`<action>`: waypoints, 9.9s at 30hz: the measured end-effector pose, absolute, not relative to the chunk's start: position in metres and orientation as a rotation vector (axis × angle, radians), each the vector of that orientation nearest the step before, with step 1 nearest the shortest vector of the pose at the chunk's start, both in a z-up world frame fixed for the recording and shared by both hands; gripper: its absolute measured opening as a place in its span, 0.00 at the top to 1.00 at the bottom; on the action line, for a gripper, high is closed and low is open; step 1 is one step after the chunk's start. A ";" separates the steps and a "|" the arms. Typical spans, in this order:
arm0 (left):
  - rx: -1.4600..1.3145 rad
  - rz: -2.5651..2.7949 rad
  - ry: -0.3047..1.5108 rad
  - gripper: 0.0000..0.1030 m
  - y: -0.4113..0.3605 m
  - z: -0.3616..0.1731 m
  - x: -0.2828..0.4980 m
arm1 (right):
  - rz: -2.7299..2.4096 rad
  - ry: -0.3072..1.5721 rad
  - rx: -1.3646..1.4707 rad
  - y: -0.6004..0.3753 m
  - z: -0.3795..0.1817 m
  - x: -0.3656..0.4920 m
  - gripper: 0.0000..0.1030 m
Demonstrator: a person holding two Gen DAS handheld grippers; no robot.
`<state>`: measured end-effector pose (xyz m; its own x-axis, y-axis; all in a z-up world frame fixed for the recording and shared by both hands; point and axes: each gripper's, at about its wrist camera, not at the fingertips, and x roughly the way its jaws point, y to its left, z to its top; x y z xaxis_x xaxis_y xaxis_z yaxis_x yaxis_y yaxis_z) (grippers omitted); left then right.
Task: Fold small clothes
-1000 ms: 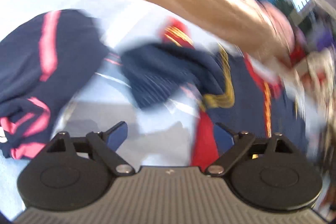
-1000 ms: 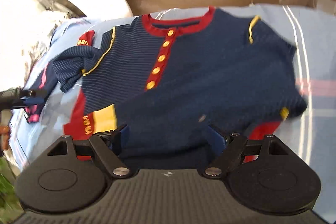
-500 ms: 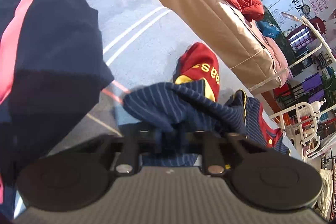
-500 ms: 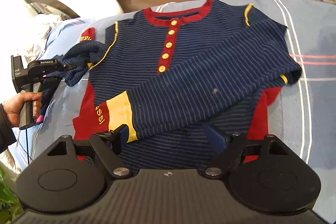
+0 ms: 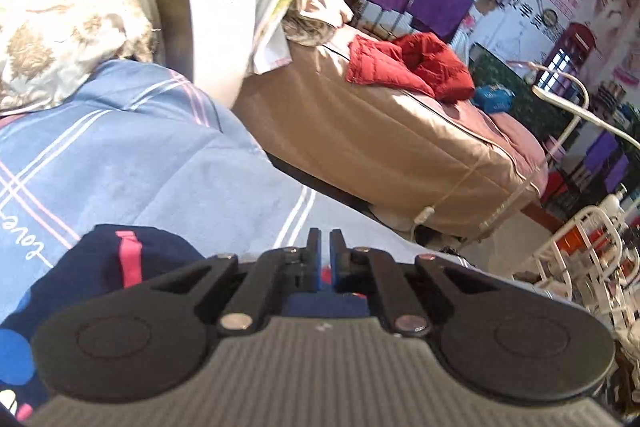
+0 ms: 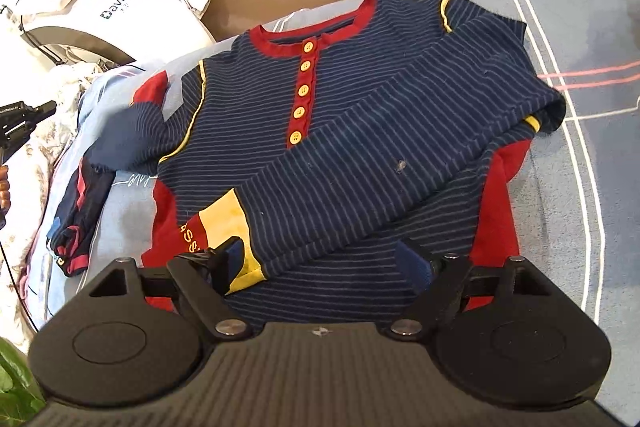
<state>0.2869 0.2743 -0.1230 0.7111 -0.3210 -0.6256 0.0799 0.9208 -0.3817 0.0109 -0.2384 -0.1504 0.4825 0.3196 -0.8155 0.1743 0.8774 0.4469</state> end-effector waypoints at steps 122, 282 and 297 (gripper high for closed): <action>-0.085 -0.458 0.983 0.74 0.077 -0.270 0.244 | 0.593 1.106 0.221 -0.119 -0.175 0.270 0.95; 0.533 -1.431 1.071 0.34 0.033 -0.193 0.231 | 0.292 1.022 0.316 -0.268 -0.152 -0.011 0.13; 0.110 -1.266 1.270 0.39 0.030 -0.293 0.142 | 0.142 1.079 0.228 -0.178 -0.219 0.092 0.00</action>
<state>0.1420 0.0298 -0.2926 -0.2192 -0.6340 -0.7416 0.7397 0.3876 -0.5500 0.0917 -0.1777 -0.2189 0.4667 0.2255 -0.8552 -0.0040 0.9675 0.2529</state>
